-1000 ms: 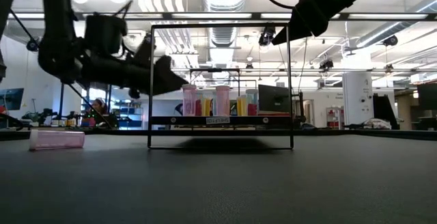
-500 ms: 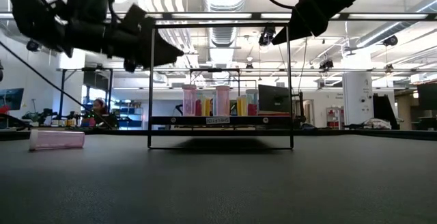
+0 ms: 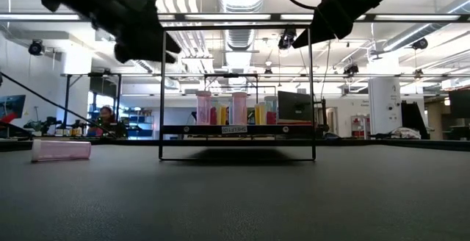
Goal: Pick and place medicine bottles onto shelf by color
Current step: Put the pink medicine bottle on the shelf aligned with the other pink medicine bottles
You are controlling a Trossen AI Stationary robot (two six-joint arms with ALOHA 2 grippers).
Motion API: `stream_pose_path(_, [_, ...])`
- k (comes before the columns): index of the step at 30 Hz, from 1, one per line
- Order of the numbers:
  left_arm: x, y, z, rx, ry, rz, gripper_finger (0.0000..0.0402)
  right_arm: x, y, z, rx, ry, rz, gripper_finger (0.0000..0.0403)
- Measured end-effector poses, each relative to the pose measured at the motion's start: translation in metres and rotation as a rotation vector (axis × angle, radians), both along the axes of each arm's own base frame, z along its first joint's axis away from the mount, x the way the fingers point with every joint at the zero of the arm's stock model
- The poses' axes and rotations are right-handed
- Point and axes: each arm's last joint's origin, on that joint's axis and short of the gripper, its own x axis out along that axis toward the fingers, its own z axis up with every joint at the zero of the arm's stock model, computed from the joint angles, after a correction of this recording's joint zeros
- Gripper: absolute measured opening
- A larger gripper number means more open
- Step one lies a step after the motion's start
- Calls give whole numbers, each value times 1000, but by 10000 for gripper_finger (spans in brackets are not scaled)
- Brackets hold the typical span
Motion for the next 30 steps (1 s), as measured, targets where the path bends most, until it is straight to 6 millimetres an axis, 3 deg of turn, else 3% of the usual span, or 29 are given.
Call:
stream_pose_path(5, [-8, -12, 1, -170, 181, -76, 190, 0, 0, 0, 0, 0, 0, 166])
stream_pose_path(9, [-15, -22, -12, -355, 329, -83, 190, 0, 0, 0, 0, 0, 0, 166])
stream_pose_path(21, [-28, -43, -44, -725, 639, 105, 190, 0, 0, 0, 0, 0, 0, 166])
stream_pose_path(30, [-24, -55, -57, -772, 775, 142, 190, 0, 0, 0, 0, 1, 0, 166])
